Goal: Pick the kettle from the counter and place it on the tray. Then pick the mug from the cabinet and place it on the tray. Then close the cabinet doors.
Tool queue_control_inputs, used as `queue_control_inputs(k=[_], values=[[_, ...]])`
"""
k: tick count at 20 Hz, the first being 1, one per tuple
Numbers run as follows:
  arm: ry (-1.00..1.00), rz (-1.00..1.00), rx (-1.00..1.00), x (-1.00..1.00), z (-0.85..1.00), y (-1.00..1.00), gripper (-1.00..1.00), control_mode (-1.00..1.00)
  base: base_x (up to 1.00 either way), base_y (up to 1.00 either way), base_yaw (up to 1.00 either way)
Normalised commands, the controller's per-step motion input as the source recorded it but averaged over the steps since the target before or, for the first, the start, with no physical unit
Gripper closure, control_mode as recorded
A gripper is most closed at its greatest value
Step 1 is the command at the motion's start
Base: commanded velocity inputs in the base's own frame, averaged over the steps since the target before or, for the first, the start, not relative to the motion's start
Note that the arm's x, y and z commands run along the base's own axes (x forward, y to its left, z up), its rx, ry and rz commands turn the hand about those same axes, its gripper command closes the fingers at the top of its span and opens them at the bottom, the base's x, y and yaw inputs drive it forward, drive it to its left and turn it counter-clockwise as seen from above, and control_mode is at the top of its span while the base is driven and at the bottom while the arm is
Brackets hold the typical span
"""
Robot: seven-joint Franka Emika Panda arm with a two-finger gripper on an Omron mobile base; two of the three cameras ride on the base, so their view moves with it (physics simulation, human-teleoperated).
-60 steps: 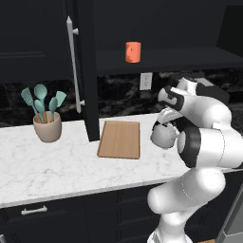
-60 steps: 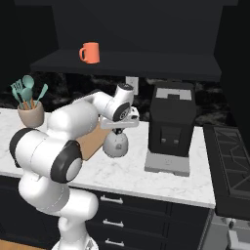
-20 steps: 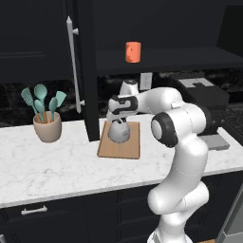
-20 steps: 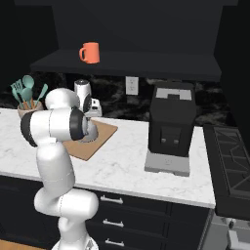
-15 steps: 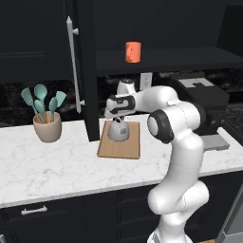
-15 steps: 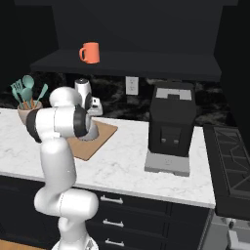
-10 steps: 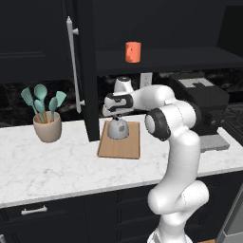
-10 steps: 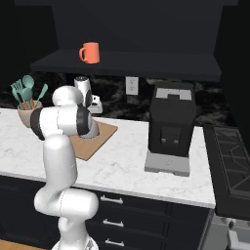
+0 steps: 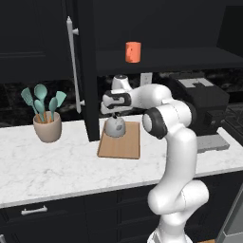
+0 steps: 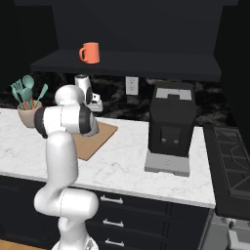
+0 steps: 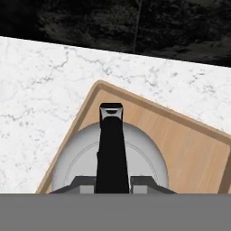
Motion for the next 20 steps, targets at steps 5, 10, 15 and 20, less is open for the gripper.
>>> queue_control_inputs(k=[5,10,15,20], values=[[0.00,-0.02,0.00,0.00,-0.28,0.00,-1.00,-1.00,0.00,0.00,0.00],[0.00,-0.02,0.00,0.00,-0.47,-0.05,-1.00,-1.00,0.00,0.00,0.00],[0.00,-0.05,0.01,-0.09,-0.43,-0.20,-1.00,-1.00,0.00,0.00,0.00],[-0.03,-0.08,0.07,-0.51,-0.62,-0.33,-1.00,-1.00,0.00,0.00,0.00]])
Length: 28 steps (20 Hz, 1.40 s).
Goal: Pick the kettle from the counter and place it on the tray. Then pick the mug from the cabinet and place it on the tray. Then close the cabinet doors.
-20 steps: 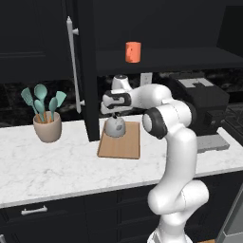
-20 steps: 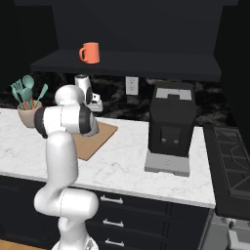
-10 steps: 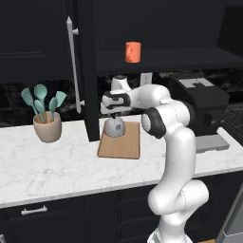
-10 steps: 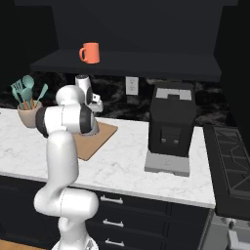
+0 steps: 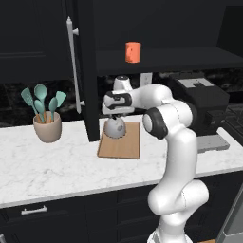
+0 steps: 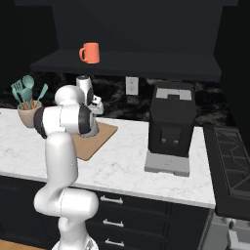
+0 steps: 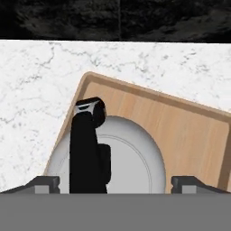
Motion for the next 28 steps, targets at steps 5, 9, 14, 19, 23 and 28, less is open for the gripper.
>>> queue_control_inputs(k=[5,9,14,19,23,28], values=[[-0.10,-0.11,0.13,-0.71,-0.35,-0.41,-1.00,-1.00,0.00,0.00,0.00],[-0.18,-0.11,0.11,-0.55,0.00,-0.31,-1.00,-1.00,0.00,0.00,0.00],[-0.19,-0.07,0.10,-0.45,-0.03,-0.10,-1.00,-1.00,0.00,0.00,0.00],[-0.30,-0.05,0.08,-0.43,0.21,-0.01,-1.00,-1.00,0.00,0.00,0.00],[-0.24,-0.06,0.02,-0.43,0.51,0.00,-1.00,-1.00,0.00,0.00,0.00],[-0.16,-0.04,0.00,-0.40,0.54,-0.03,-1.00,-1.00,0.00,0.00,0.00]])
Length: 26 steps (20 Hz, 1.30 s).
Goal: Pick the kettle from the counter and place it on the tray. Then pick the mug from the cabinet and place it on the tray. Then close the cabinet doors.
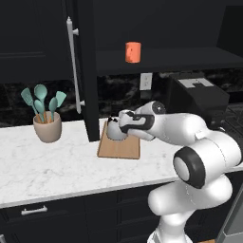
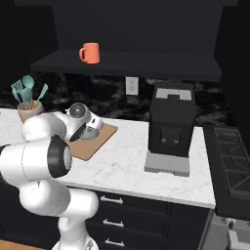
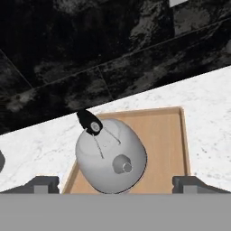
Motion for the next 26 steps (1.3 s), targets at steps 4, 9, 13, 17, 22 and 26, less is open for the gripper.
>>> queue_control_inputs(k=[4,9,13,17,22,26], values=[[-0.12,-0.02,0.00,-0.43,0.62,-0.15,-1.00,-1.00,0.00,0.00,0.00],[-0.06,-0.05,0.00,-0.44,0.80,-0.22,-1.00,-1.00,0.00,0.00,0.00],[0.00,-0.11,0.00,-0.51,1.00,-0.19,-1.00,-1.00,0.00,0.00,0.00],[0.00,-0.14,-0.02,-0.48,1.00,-0.12,-1.00,-1.00,0.00,0.00,0.00],[0.12,-0.17,-0.05,-0.44,1.00,-0.18,-1.00,-1.00,0.00,0.00,0.00],[0.21,-0.15,-0.07,-0.12,0.67,-0.14,-1.00,-1.00,0.00,0.00,0.00]])
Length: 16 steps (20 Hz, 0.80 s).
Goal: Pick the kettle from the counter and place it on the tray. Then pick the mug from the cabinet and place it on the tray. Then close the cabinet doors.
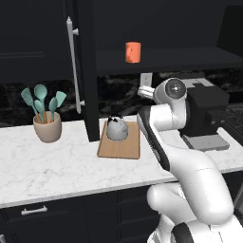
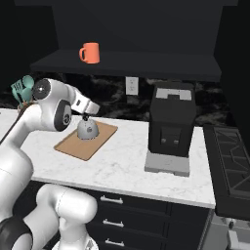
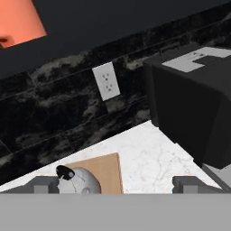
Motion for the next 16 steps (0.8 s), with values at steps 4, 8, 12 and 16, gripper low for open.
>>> queue_control_inputs(k=[4,8,12,16], values=[[0.03,-0.03,-0.01,0.00,0.00,0.00,-1.00,-1.00,0.00,0.00,0.00],[0.00,0.00,0.00,0.07,0.00,0.00,-1.00,-1.00,0.00,0.00,0.00],[0.02,0.00,0.00,0.27,0.24,0.02,-1.00,-1.00,0.00,0.00,0.00],[0.00,0.01,-0.05,0.28,0.66,0.11,-1.00,-1.00,0.00,0.00,0.00]])
